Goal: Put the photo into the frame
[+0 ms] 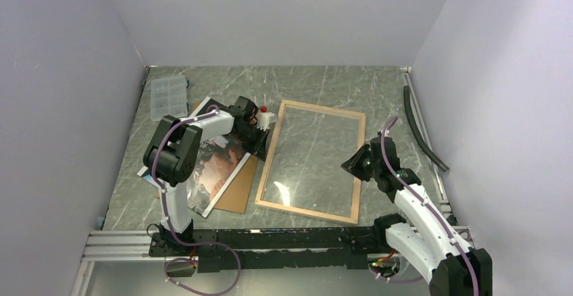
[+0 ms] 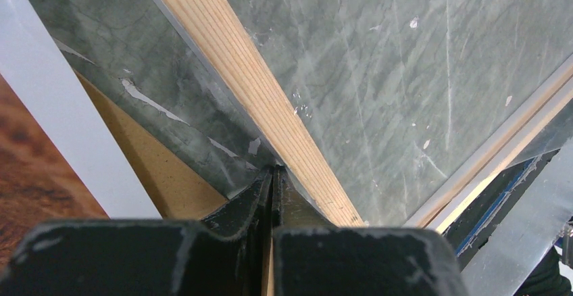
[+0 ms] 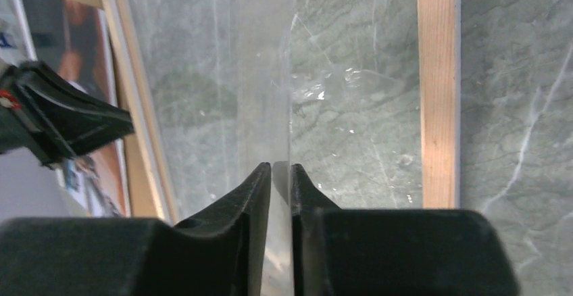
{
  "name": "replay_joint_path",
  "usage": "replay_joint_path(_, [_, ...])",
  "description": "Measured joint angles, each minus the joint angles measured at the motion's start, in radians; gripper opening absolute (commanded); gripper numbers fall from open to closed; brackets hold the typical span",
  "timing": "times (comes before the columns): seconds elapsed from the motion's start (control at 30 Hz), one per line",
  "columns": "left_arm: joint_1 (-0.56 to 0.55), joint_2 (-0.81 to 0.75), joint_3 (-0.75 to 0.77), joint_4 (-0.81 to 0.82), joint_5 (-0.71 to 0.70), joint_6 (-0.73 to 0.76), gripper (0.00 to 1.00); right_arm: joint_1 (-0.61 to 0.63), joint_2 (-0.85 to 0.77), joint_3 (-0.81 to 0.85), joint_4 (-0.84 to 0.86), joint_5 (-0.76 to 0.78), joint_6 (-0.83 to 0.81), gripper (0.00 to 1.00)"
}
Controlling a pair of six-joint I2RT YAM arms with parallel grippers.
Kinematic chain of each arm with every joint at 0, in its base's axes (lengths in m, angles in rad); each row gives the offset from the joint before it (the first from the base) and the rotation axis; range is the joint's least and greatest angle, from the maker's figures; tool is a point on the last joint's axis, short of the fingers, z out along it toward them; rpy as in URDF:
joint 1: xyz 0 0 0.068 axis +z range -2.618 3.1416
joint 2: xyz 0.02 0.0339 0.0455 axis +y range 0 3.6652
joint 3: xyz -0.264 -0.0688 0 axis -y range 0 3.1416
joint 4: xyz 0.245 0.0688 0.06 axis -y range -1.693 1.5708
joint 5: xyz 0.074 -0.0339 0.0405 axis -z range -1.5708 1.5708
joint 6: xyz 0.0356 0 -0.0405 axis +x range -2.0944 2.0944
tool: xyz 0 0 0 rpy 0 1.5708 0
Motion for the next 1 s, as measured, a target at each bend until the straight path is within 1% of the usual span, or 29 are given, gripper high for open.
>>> replay_joint_path(0.07, [0.0,0.0,0.0,0.0,0.0,0.0,0.06,0.005,0.015,0.013,-0.025,-0.003,-0.022,0.36])
replay_joint_path(0.17, [0.0,0.0,0.0,0.0,0.0,0.0,0.07,0.011,0.041,0.045,-0.067,-0.008,-0.064,0.45])
replay_joint_path(0.27, [0.0,0.0,0.0,0.0,0.0,0.0,0.06,0.014,0.057,0.077,-0.092,-0.009,-0.097,0.59])
replay_joint_path(0.3, [0.0,0.0,0.0,0.0,0.001,0.0,0.06,0.015,0.059,0.083,-0.097,-0.009,-0.104,0.61])
replay_joint_path(0.47, [0.0,0.0,0.0,0.0,0.001,0.0,0.06,0.016,0.077,0.102,-0.129,-0.004,-0.139,0.62])
replay_joint_path(0.53, [0.0,0.0,0.0,0.0,0.001,0.0,0.06,0.016,0.09,0.109,-0.144,0.002,-0.154,0.64])
replay_joint_path(0.7, [0.0,0.0,0.0,-0.001,0.001,0.0,0.06,0.016,0.114,0.124,-0.166,0.027,-0.174,0.67])
replay_joint_path(1.0, [0.005,0.0,0.0,-0.005,0.005,0.0,0.06,0.016,0.187,0.128,-0.166,0.055,-0.203,0.71])
